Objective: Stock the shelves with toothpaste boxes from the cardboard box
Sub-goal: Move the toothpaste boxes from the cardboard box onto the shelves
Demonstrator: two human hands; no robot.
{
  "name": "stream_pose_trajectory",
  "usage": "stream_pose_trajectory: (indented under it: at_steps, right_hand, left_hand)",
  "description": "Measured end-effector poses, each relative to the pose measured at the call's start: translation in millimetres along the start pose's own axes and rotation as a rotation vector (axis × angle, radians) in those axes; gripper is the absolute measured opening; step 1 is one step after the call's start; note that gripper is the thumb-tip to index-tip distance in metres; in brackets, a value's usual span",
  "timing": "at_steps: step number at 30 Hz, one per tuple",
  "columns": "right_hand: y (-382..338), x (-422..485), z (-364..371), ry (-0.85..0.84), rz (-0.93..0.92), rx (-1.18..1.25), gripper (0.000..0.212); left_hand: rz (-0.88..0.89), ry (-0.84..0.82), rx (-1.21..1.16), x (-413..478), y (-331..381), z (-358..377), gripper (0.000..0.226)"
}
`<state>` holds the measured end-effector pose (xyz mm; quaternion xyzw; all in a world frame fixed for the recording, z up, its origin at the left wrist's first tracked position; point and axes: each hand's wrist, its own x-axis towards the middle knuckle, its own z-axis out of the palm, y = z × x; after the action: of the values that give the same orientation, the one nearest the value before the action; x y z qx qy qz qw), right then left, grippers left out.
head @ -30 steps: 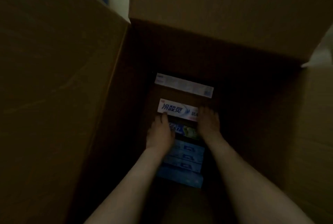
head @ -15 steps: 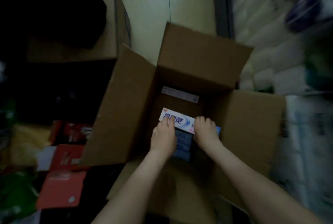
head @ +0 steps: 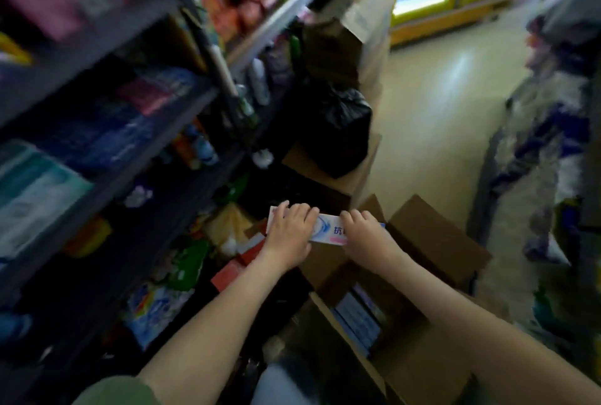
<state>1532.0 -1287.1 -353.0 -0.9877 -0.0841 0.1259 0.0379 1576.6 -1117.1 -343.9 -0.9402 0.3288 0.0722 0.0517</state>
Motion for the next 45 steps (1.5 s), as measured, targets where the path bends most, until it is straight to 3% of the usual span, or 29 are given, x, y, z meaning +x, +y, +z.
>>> stream_pose_trajectory:
  at_steps: [8,18,23,28,32,38,45]
  right_hand:
    - [-168,81,-85,0.123,-0.388,-0.11,0.053]
    - [-352,163,-135,0.111,-0.755,-0.098,0.06]
    - [-393,194,-151,0.014,-0.691,0.064,0.073]
    - [-445,215,-149,-0.082,-0.845,-0.021,0.069]
    - [-500,223,-141,0.001,-0.974,-0.133,0.065]
    - [-563,226,-113,0.162,-1.016,-0.033,0.06]
    - [-608,253,-71,0.277,-1.023,-0.052,0.055]
  left_hand:
    - [-0.366,0.082,-0.077,-119,-156,-35,0.063]
    - [-0.691,0.177,-0.039,-243,-299,-58,0.063]
    - [-0.825,0.232,0.004,-287,-324,-45,0.062]
    - [-1.025,0.366,0.092,-329,-336,-22,0.057]
    - [-1.141,0.445,0.203,-360,-348,2,0.055]
    - [-1.313,0.513,0.338,-380,-381,37,0.044]
    - [-1.369,0.368,0.427,-381,-429,75,0.049]
